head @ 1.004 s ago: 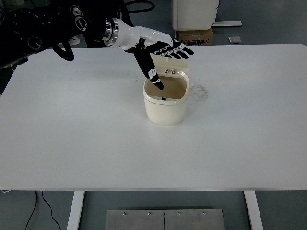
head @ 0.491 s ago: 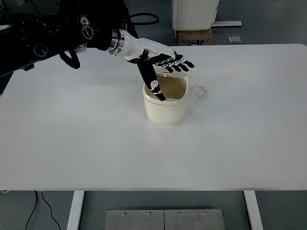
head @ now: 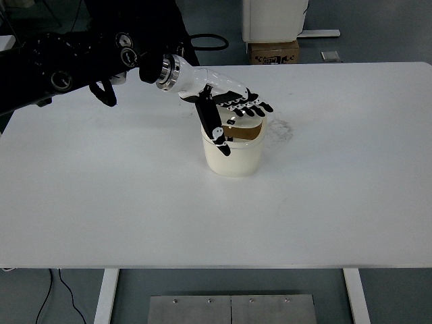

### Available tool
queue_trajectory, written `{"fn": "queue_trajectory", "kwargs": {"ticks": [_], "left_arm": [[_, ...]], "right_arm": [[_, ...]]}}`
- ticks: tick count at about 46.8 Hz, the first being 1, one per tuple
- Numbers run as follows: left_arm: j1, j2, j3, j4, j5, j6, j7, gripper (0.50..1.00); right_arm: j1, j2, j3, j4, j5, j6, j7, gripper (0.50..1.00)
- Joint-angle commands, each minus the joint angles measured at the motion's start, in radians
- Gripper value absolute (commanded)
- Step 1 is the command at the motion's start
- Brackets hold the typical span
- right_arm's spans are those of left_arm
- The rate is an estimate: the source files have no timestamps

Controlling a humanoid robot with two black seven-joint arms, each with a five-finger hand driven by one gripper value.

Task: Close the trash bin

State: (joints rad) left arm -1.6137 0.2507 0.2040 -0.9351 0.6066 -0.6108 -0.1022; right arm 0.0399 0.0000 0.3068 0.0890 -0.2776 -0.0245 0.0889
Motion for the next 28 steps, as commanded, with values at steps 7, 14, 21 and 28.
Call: {"fn": "queue_trajectory", "kwargs": {"ticks": [7,14,21,28], "left_arm": [[0.000,0.004,0.017,-0.021,-0.001,0.000,0.004,1.000],[0.000,0.004,0.017,-0.021,-0.001,0.000,0.004,1.000],[0.009,0.004,0.025,-0.021,-0.001,0.000,0.006,1.000],[0.012,0.004,0.029,-0.021,-0.001,0.000,0.006,1.000]], "right_arm": [[0.000,0.000,0.000,0.000,0.000,0.000,0.000,0.991],[0.000,0.000,0.000,0.000,0.000,0.000,0.000,0.991],[0.000,0.000,-0.001,0.000,0.000,0.000,0.000,0.991],[0.000,0.000,0.000,0.000,0.000,0.000,0.000,0.991]]}}
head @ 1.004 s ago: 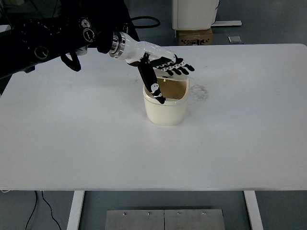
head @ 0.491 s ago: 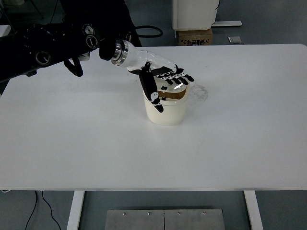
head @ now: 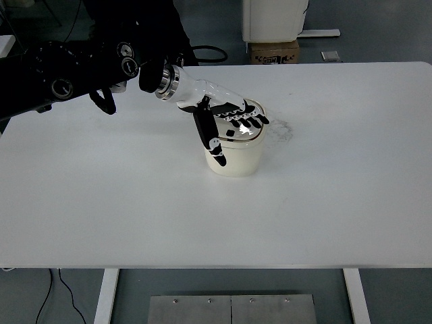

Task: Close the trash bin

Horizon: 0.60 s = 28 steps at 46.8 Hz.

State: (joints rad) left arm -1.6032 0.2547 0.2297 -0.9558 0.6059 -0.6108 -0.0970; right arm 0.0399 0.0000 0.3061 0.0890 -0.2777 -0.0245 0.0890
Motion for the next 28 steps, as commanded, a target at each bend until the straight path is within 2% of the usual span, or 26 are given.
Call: {"fn": "queue_trajectory", "kwargs": {"ticks": [1,28], "left_arm": [[0.002,0.000,0.007,0.000,0.000,0.000,0.000,1.000],[0.006,0.005,0.008,-0.015,-0.003,0.000,0.000,1.000]], "right_arm": [[0.000,0.000,-0.001,0.000,0.000,0.000,0.000,0.991],[0.000,0.000,0.001,0.000,0.000,0.000,0.000,0.991]]}}
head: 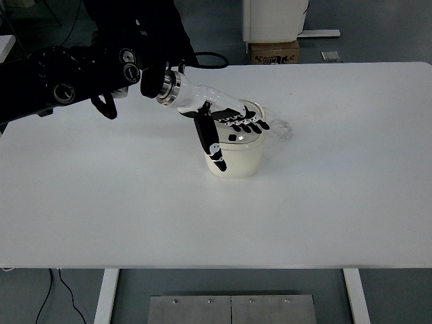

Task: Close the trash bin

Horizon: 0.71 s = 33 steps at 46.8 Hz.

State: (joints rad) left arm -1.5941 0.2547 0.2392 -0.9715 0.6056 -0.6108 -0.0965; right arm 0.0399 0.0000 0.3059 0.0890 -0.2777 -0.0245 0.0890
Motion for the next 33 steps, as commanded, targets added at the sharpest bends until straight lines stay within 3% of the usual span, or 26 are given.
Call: {"fn": "queue_trajectory", "kwargs": {"ticks": [1,20,33], "left_arm": [[-0.006,0.005,-0.001,0.001,-0.004,0.000,0.000,1.000],[-0.049,0.046,-0.012,0.016,-0.032,0.000,-0.002,1.000],[-0.047,0.084,-0.018,0.126,-0.334,0.000,-0.002,1.000]], "right_arm": [[0.000,0.000,0.001,0.000,0.000,0.000,0.000,0.991],[0.000,0.000,-0.001,0.000,0.000,0.000,0.000,0.991],[0.000,0.000,0.001,0.000,0.000,0.000,0.000,0.991]]}}
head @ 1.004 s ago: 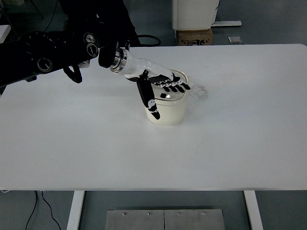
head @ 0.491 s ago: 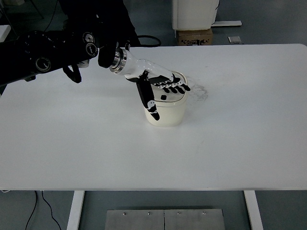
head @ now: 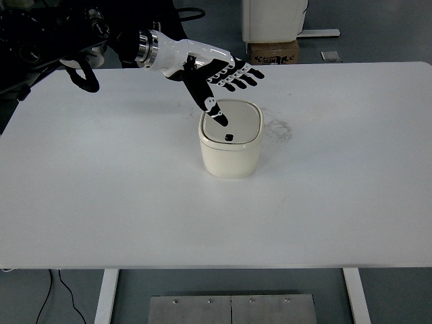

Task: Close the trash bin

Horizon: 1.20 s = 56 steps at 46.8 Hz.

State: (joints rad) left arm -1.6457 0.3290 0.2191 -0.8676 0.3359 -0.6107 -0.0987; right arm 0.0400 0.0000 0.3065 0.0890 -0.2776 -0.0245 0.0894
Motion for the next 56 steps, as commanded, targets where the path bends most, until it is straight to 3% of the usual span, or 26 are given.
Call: {"fn": "queue_trajectory", "kwargs": {"ticks": [1,12,19,24,29,37,49,56], "left_arm": [[0.006,0.015,0.002,0.030,-0.083,0.000,0.001,1.000],[0.041,0.038,-0.001,0.097,-0.238,0.000,-0.003,1.000],[0.109,0.041,-0.032,0.145,-0.392,0.000,-0.006,1.000],[0.162,0.074,-0.086,0.160,-0.477,0.066,-0.009,1.000],[0.240,0.100,-0.190,0.168,-0.497,0.117,-0.012,1.000],[0.406,0.143,-0.414,0.193,-0.497,0.152,-0.013,1.000],[0.592,0.159,-0.667,0.249,-0.499,0.158,-0.018,1.000],[0.676,0.154,-0.759,0.294,-0.499,0.158,-0.096,1.000]], "right_arm": [[0.000,0.000,0.000,0.000,0.000,0.000,0.000,0.991],[0.000,0.000,0.000,0.000,0.000,0.000,0.000,0.991],[0.000,0.000,0.000,0.000,0.000,0.000,0.000,0.991],[0.000,0.000,0.000,0.000,0.000,0.000,0.000,0.991],[0.000,0.000,-0.001,0.000,0.000,0.000,0.000,0.991],[0.000,0.000,-0.001,0.000,0.000,0.000,0.000,0.991],[0.000,0.000,0.000,0.000,0.000,0.000,0.000,0.991],[0.000,0.000,0.000,0.000,0.000,0.000,0.000,0.991]]}}
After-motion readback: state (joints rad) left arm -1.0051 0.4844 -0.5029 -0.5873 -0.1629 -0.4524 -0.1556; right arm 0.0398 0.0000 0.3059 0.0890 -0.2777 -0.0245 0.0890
